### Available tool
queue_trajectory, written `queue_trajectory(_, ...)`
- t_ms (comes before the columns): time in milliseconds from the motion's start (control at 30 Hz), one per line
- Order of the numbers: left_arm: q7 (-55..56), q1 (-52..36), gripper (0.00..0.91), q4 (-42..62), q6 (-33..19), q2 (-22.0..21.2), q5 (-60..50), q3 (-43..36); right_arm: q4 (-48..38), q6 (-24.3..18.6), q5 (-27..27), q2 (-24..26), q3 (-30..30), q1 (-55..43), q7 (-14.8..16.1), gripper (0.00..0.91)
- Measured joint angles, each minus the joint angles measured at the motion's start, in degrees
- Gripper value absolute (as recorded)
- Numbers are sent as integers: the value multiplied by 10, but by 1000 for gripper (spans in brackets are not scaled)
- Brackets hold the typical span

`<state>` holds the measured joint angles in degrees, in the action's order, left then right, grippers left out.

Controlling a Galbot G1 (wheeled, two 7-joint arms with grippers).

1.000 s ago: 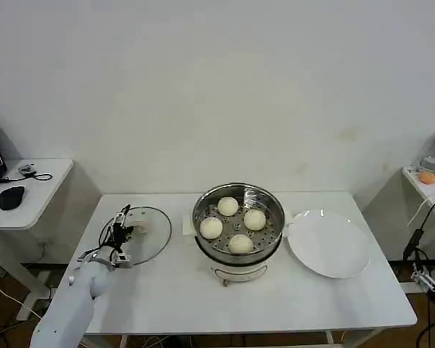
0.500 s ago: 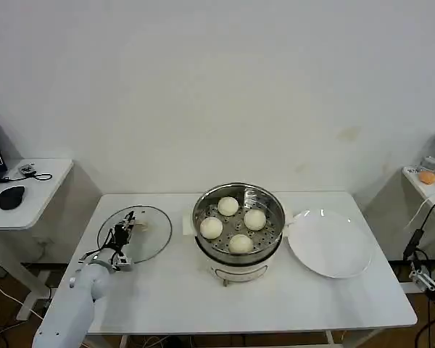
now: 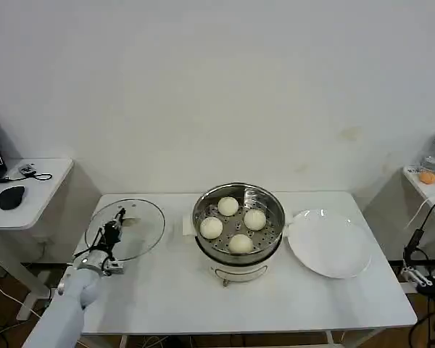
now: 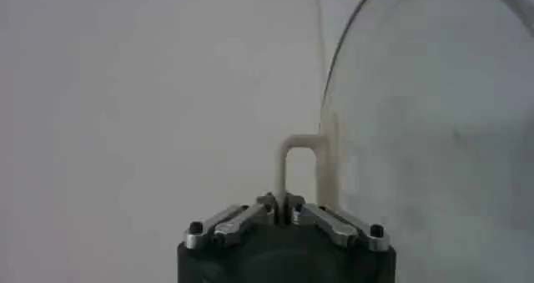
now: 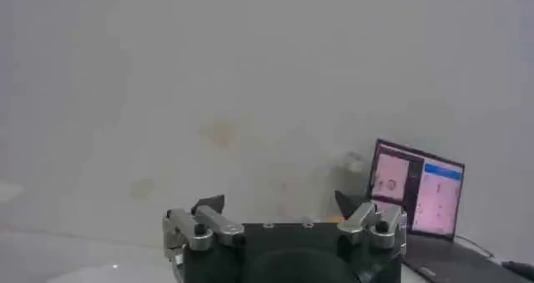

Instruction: Take steamed baozi put them in steamer then cover it.

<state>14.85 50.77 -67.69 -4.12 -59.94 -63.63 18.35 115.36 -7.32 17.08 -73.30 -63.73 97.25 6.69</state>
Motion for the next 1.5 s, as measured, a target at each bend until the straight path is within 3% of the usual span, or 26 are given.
queue_trajectory(400,-81,81,0,-223,98,91,67,33,-33,-7,-12,16,38,-20,12,907)
queue_trajectory(700,-139,50,0,-337,195,122,114,-45,-48,-6,-22,18,71,-31,22,907)
queue_trajectory(1167,-237,-64,0,-374,311,18,67,-210,-48,-6,-44,1,99,-38,24,907)
queue_trajectory(1500,-281,-89,0,-365,350,-65,13,-277,-50,-6,-58,-9,114,-38,24,907)
